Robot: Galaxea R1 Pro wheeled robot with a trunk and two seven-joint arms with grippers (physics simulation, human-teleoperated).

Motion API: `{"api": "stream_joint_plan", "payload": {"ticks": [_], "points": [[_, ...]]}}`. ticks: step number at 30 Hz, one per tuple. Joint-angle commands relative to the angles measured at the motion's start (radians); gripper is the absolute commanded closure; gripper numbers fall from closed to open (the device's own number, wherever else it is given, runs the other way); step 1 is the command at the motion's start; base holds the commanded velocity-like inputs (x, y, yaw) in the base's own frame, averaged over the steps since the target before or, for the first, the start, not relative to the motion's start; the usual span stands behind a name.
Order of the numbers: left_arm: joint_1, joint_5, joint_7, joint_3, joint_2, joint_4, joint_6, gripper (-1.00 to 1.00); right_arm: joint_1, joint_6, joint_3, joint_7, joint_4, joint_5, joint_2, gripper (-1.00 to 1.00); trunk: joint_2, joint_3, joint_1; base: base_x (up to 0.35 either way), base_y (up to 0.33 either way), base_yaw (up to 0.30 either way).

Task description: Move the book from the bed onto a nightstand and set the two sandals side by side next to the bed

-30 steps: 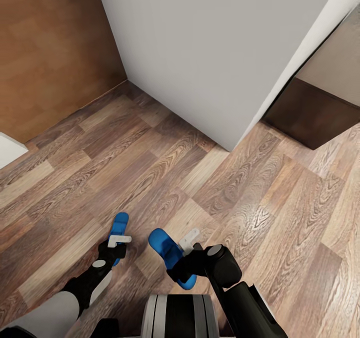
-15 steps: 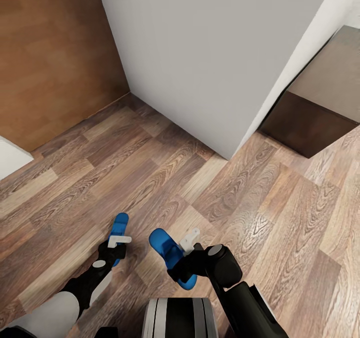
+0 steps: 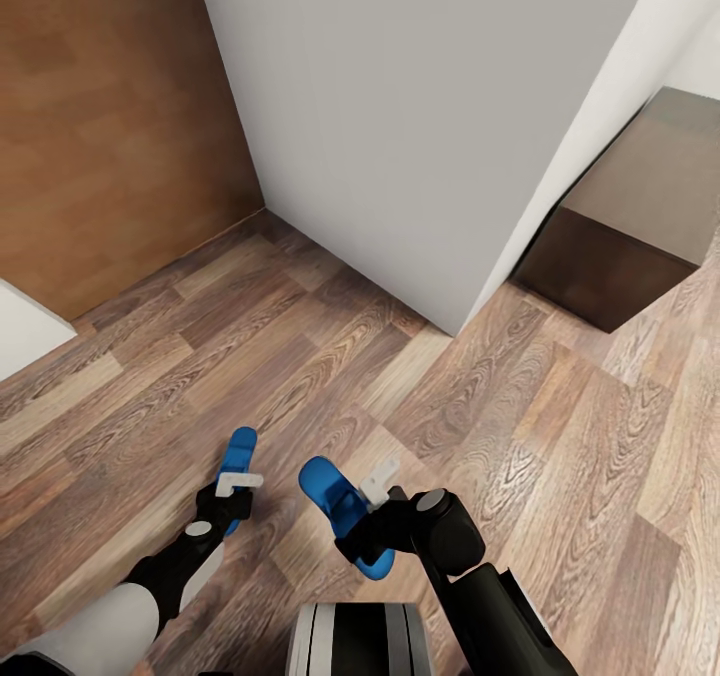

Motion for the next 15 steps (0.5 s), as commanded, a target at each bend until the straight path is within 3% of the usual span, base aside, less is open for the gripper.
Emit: {"api": "stream_joint_plan", "payload": {"ticks": [1, 7, 15], "points": [[0.000, 0.009, 0.006, -0.008, 0.001, 0.000, -0.003, 1.00, 0.000, 0.003, 0.000, 0.009, -0.001, 0.010, 0.000, 1.00, 0.000, 0.003, -0.001, 0.000, 0.000, 0.000], [0.000, 0.010, 0.006, -0.008, 0.000, -0.002, 0.000, 1.00, 0.000, 0.003, 0.001, 0.009, -0.001, 0.011, 0.000, 1.00, 0.001, 0.027, -0.003, 0.000, 0.000, 0.000], [0.000, 0.010, 0.007, -0.007, 0.001, -0.007, 0.000, 1.00, 0.000, 0.003, 0.001, 0.008, -0.001, 0.013, 0.000, 1.00, 0.057, 0.052, -0.034, 0.000, 0.000, 0.000]]}}
